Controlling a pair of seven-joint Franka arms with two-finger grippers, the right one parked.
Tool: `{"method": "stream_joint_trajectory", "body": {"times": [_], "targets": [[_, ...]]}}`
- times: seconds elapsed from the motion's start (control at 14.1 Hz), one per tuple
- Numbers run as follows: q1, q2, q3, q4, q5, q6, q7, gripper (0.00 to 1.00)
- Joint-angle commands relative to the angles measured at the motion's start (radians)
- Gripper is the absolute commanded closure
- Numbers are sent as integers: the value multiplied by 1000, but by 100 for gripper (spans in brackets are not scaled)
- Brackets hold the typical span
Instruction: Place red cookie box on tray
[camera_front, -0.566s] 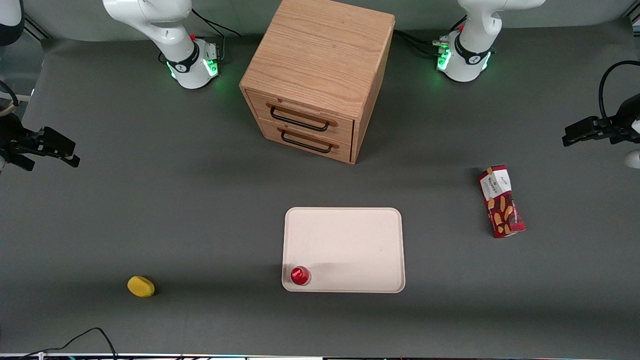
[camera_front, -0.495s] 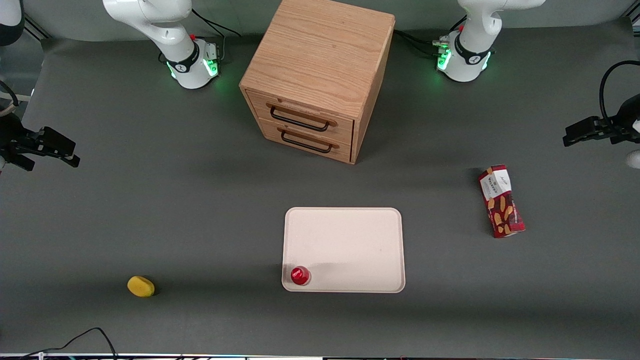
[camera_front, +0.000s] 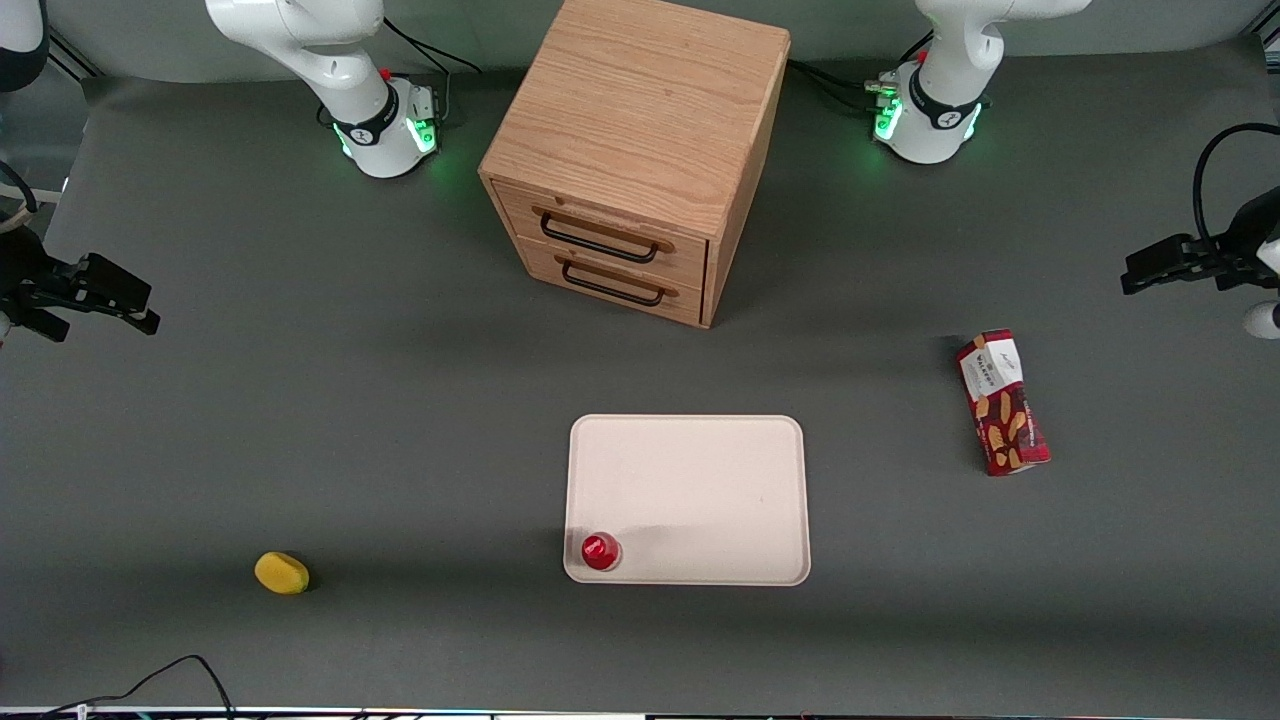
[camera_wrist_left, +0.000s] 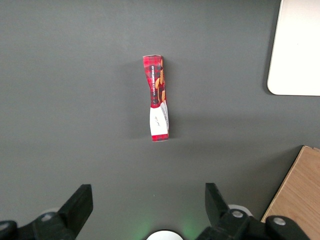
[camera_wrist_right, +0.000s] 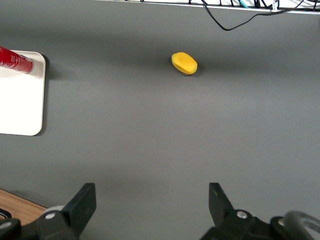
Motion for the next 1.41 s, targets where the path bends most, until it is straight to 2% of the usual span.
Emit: {"method": "stream_joint_trajectory", "body": {"times": [0.0,0.28,0.42,0.85,1.13,1.27,1.34], "targets": [[-12,35,-3,-80,-2,79,-8,0],[-44,70,-23,-272,-5,346,-108,0],[-38,115,-22,-310,-5,463,-93,0],[0,144,-14,-562,-17,837,-26,0],[14,231,-8,-625,-43,1050,13,0],[17,273,-6,-633,-71,1113,33,10],[17,285,-6,-633,-97,1126,62,20]]}}
